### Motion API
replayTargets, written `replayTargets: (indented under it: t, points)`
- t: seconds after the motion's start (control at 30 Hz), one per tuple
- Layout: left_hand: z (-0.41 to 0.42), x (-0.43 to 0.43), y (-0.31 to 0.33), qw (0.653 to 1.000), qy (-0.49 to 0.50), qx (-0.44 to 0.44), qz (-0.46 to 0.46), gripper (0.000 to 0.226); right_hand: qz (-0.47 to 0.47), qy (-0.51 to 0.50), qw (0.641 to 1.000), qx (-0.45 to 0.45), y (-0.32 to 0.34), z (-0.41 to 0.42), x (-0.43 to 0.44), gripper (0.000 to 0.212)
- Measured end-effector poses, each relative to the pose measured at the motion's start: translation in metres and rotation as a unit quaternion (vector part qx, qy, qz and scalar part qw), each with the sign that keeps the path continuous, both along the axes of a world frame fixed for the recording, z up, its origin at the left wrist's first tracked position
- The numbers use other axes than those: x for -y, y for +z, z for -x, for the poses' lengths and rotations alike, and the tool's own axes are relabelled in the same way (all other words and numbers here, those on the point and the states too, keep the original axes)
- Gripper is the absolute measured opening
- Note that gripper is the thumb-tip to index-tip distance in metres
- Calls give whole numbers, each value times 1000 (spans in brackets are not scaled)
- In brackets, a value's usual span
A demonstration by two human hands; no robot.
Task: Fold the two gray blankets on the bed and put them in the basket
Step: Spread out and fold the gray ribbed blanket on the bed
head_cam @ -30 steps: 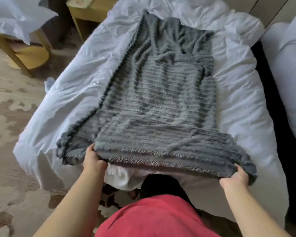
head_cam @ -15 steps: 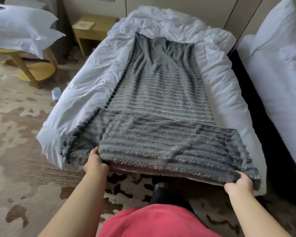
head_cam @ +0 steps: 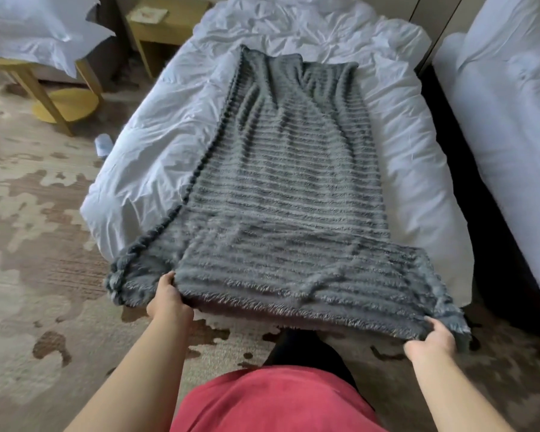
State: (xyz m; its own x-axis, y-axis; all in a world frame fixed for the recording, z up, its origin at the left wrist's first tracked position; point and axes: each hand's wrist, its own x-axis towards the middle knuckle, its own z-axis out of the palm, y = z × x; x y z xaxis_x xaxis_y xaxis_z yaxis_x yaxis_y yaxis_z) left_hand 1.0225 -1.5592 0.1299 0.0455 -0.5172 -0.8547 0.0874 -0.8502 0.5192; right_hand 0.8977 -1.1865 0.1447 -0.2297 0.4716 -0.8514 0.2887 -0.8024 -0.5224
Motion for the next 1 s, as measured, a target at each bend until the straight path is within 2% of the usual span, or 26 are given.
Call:
replayTargets:
  t: [0.07, 0.1, 0.17, 0.2, 0.23, 0.3, 0.33, 0.37, 0.43, 0.53, 0.63, 0.67, 0.7, 0.77, 0.83, 0.9, 1.0]
  points:
    - [6, 4, 6, 1000, 2, -25, 14, 42, -25, 37, 999, 10, 7, 17, 4, 13]
    - [12, 7, 9, 999, 2, -35, 20, 40, 0, 47, 999, -20, 9, 25, 5, 10]
    - [29, 16, 16, 998, -11, -48, 33, 34, 21, 119, 990, -69, 16, 39, 8, 37]
    - [40, 20, 20, 998, -17, -56, 37, 33, -52, 199, 976, -77, 18, 47, 10, 52]
    - [50, 24, 24, 997, -21, -62, 41, 33, -74, 240, 963, -102, 20, 60, 17, 60]
    - [74, 32, 29, 996, -25, -72, 49, 30, -17, 183, 976, -120, 38, 83, 23, 59]
    - [87, 37, 30, 995, -25, -82, 53, 25, 3, 119, 985, -125, 46, 95, 29, 50]
    - [100, 42, 32, 994, -27, -90, 59, 19, -12, 97, 989, -107, 51, 109, 37, 39]
    - [129, 52, 33, 992, -34, -101, 69, 14, 21, 61, 991, -120, 62, 140, 51, 26]
    - [177, 70, 35, 992, -37, -94, 75, 17, 82, 65, 984, -143, 61, 183, 62, 25]
    - [229, 86, 35, 993, -24, -86, 84, 28, 80, 72, 980, -167, 54, 239, 76, 45]
    - [247, 91, 32, 992, -17, -85, 92, 32, 77, 68, 982, -157, 49, 259, 78, 44]
    - [265, 96, 29, 991, -15, -91, 100, 36, 33, 128, 982, -134, 39, 278, 79, 42]
    - [301, 106, 14, 985, -33, -137, 97, 44, 28, 160, 981, -109, 26, 326, 89, 45]
    - [333, 114, -7, 982, -69, -169, 51, 61, 21, 218, 971, -91, 3, 365, 101, 60]
    - [357, 119, -31, 982, -93, -161, -7, 74, 18, 285, 958, -31, -21, 394, 116, 68]
    - [380, 119, -59, 986, -61, -146, -59, 80, 57, 324, 944, 36, -46, 419, 133, 60]
